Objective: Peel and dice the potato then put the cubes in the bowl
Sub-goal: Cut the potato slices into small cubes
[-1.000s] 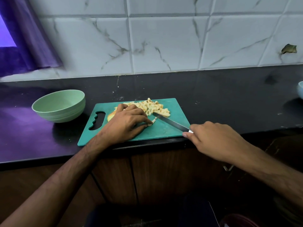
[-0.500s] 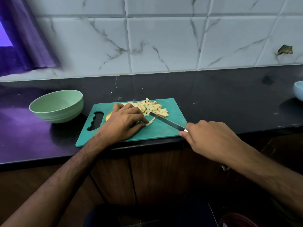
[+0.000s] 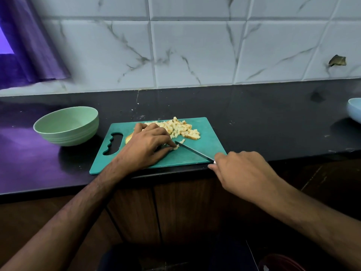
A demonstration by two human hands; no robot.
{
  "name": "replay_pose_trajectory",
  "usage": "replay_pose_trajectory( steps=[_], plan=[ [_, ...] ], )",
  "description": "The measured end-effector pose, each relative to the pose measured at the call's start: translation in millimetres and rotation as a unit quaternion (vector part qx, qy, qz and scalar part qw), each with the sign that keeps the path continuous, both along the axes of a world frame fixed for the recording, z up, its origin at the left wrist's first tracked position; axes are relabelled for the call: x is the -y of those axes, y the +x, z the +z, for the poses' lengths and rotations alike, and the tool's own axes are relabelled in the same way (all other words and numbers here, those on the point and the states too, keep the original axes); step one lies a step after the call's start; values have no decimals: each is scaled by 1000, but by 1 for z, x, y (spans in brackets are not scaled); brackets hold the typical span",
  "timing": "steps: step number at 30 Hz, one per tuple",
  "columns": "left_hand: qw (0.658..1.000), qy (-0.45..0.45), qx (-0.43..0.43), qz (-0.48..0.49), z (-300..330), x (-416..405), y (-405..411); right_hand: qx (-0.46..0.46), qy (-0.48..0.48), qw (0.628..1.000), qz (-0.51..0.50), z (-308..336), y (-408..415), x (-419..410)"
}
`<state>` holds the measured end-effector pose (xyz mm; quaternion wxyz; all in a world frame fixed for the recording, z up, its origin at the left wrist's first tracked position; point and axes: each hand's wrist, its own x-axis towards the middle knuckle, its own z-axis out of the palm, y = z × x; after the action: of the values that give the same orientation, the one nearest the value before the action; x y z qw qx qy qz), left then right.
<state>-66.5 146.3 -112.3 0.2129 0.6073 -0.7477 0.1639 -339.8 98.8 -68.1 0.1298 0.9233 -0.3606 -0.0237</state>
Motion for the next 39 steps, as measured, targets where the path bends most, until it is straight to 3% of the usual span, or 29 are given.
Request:
replay_pose_trajectory(
  steps=[7,10,15,24,28,39],
  plan=[
    [1000,-7,0,-1,0,-1,1,23,94,995,-2,1,-7,0],
    [1000,-17,3,-1,0,-2,-1,21,89,996,6,-3,-5,-3],
    [1000,-18,2,2,0,-1,0,6,-11,999,37,-9,-3,-9],
    [1000,-12,2,13,2,-4,-1,11,120,993,16,5,0,2],
    [1000,-15,-2,24,3,-5,-2,13,68,998,12,1,2,5],
    [1000,-17,-6,11,0,-2,0,25,97,995,2,0,-5,-6]
  ],
)
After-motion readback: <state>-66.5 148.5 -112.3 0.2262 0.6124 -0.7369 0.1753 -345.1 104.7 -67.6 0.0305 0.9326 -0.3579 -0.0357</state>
